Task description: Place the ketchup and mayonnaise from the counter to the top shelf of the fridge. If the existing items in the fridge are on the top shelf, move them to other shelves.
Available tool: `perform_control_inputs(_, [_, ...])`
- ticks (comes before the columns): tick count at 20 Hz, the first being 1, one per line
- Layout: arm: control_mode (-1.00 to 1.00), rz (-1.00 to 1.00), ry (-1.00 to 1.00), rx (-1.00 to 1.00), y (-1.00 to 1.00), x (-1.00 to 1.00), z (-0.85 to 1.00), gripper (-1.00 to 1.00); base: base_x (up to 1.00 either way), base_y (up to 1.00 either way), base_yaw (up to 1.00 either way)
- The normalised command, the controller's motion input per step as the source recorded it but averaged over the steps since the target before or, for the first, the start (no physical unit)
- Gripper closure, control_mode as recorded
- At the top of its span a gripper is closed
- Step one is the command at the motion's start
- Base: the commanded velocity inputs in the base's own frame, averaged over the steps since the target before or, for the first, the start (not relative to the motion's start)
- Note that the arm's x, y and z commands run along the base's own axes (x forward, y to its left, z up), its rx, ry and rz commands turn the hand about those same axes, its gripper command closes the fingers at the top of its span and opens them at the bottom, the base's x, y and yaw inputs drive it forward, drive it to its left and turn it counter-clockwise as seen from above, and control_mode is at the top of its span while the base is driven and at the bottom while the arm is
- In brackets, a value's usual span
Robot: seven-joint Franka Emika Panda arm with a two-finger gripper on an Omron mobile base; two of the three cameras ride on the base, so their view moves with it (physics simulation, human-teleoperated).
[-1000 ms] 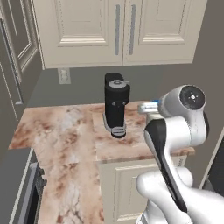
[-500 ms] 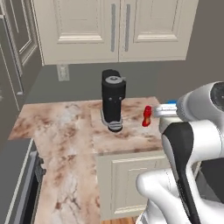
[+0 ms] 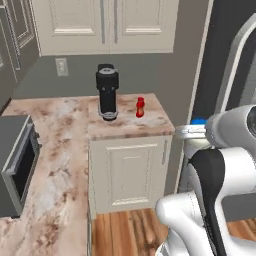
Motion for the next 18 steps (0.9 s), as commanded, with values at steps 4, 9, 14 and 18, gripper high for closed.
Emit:
perform_control_inputs(4, [1.00, 0.00, 0.00, 0.00, 0.00, 0.00, 0.00, 1.00, -1.00, -0.56, 0.00])
perform_control_inputs(9, [1.00, 0.00, 0.00, 0.00, 0.00, 0.00, 0.00, 1.00, -0.67, -0.95, -0.02])
perform_control_inputs(14, [1.00, 0.00, 0.00, 0.00, 0.00, 0.00, 0.00, 1.00, 0.14, -1.00, 0.00])
perform_control_inputs(18, [1.00, 0.00, 0.00, 0.00, 0.00, 0.00, 0.00, 1.00, 0.69, -0.93, 0.00])
